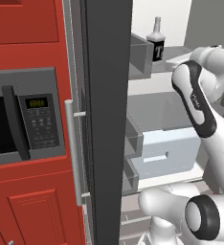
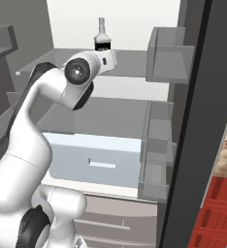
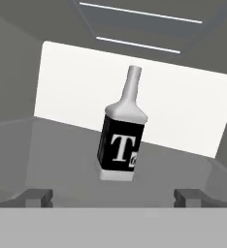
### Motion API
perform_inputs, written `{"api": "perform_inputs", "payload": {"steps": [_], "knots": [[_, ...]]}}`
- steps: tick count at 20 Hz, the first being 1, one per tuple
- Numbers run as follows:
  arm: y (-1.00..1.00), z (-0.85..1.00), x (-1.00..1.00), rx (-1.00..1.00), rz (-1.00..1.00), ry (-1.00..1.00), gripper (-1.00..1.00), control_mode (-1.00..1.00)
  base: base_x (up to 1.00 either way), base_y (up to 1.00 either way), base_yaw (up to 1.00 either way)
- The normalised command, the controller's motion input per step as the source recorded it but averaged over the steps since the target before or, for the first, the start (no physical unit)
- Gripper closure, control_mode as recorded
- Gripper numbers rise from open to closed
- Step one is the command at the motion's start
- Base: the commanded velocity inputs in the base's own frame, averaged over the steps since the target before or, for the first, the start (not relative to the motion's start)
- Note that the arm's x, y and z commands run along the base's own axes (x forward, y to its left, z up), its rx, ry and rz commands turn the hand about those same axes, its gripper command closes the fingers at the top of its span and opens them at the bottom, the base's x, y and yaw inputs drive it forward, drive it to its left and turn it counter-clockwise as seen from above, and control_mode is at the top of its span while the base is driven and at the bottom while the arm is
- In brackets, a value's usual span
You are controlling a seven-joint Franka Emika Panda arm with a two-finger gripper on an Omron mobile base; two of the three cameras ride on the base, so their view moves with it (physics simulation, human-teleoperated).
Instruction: Place the liquor on the top shelf of the fridge to keep it out of children's reach, and place the peach and bell pepper on lower shelves for easy access.
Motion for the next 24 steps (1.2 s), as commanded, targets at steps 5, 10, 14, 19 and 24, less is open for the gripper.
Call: {"api": "perform_inputs", "payload": {"steps": [5, 10, 14, 19, 24], "knots": [[0.00, -0.22, -0.31, 0.00, 0.00, 0.11, -1.00, -1.00, 0.00, 0.00, 0.00], [0.00, -0.09, -0.19, 0.00, 0.00, 0.13, -1.00, -1.00, 0.00, 0.00, 0.00], [0.00, -0.01, -0.12, -0.01, 0.00, 0.09, -1.00, 1.00, -0.18, 0.00, 0.00], [0.00, 0.00, 0.00, 0.00, 0.00, 0.00, -1.00, 1.00, -0.76, 0.00, 0.00], [0.00, 0.00, 0.00, 0.00, 0.00, 0.00, -1.00, 1.00, -1.00, -0.04, 0.00]]}}
